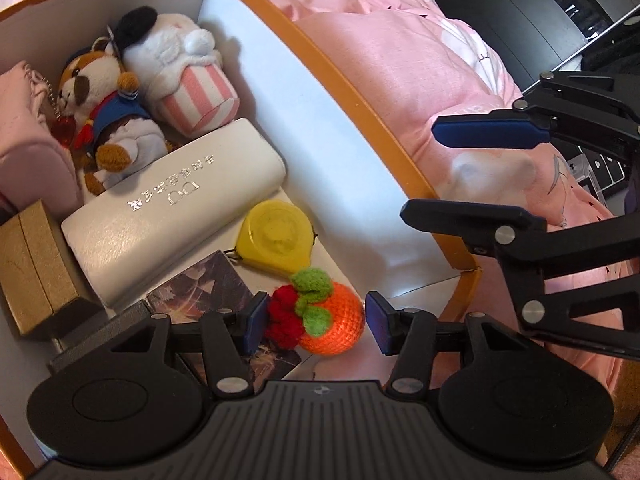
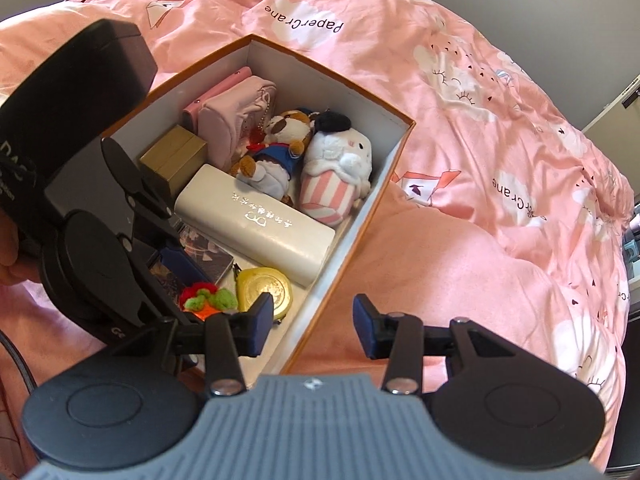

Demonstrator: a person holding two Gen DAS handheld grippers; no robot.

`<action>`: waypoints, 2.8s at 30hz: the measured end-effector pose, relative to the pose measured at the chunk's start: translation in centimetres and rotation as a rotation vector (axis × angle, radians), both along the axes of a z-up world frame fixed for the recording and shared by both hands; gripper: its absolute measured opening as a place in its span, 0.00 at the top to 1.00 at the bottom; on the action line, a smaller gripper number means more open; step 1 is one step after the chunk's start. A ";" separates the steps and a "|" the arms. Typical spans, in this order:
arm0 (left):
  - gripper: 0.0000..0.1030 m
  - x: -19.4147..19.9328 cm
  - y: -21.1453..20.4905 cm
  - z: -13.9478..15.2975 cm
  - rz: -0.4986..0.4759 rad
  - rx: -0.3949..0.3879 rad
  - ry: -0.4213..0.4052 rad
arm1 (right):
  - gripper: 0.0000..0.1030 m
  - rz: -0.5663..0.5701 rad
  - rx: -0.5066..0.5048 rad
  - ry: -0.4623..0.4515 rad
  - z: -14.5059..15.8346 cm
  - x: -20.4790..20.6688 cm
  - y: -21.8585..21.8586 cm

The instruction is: Organize objects

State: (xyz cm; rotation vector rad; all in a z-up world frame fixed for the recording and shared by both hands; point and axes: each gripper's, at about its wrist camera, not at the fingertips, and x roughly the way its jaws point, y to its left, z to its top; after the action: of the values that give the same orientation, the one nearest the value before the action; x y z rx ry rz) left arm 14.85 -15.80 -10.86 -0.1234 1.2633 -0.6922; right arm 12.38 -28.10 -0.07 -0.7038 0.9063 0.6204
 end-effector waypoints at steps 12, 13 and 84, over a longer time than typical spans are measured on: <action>0.37 -2.3 3.2 2.6 0.121 0.009 -0.156 | 0.55 -0.050 0.073 0.035 0.5 -0.4 -0.1; 0.38 -2.5 3.8 3.2 0.154 0.011 -0.181 | 0.54 -0.064 0.091 0.045 0.5 -0.5 -0.1; 0.17 -13.5 15.6 7.6 0.542 0.337 -0.400 | 0.26 -0.428 0.457 -0.103 -1.3 -10.3 6.3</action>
State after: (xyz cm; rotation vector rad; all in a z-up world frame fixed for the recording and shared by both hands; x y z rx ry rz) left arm 1.30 -0.15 -3.27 -0.0420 0.8855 -0.0250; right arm 2.07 -21.79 -1.40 -0.1207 0.7519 0.3816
